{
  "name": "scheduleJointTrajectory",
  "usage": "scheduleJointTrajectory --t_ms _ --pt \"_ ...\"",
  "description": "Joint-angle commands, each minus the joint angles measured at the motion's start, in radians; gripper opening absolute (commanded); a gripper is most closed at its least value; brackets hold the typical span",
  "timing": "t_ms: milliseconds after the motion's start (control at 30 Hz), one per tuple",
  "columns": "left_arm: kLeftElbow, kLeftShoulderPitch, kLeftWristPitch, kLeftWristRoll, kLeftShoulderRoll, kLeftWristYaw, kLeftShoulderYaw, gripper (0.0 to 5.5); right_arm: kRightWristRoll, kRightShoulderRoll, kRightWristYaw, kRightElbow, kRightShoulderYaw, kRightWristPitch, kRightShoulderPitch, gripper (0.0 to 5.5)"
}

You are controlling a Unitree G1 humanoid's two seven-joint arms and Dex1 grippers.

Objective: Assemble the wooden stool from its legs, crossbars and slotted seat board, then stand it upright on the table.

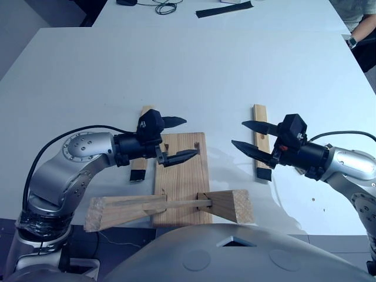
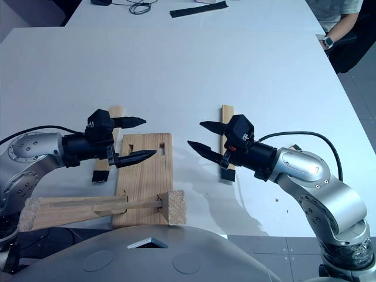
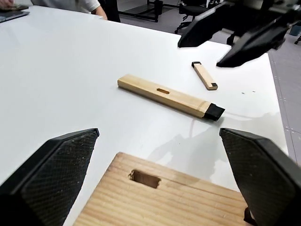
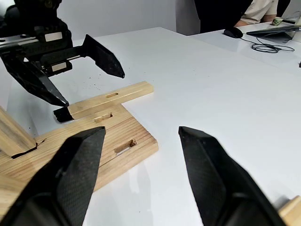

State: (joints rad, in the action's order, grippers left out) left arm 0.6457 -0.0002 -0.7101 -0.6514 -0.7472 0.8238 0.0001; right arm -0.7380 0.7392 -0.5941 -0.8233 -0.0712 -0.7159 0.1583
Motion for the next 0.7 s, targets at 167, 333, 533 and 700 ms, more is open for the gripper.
scheduleJointTrajectory --t_ms 167,333,533,700 --pt "-0.186 0.034 0.343 0.399 -0.140 0.085 -0.176 4.78 0.027 0.001 0.010 0.009 -0.002 0.008 -0.013 2.89" --pt "-0.344 -0.044 0.574 0.656 -0.144 0.140 -0.352 4.78 0.044 -0.005 0.017 0.010 0.008 0.012 -0.024 2.89" --pt "-0.482 -0.173 0.623 0.751 -0.044 0.132 -0.438 4.78 0.051 -0.021 0.034 -0.001 0.029 0.008 -0.039 2.89" --pt "-0.640 -0.270 0.623 0.801 0.050 0.065 -0.453 4.78 0.062 -0.030 0.049 0.001 0.039 0.009 -0.043 2.89"
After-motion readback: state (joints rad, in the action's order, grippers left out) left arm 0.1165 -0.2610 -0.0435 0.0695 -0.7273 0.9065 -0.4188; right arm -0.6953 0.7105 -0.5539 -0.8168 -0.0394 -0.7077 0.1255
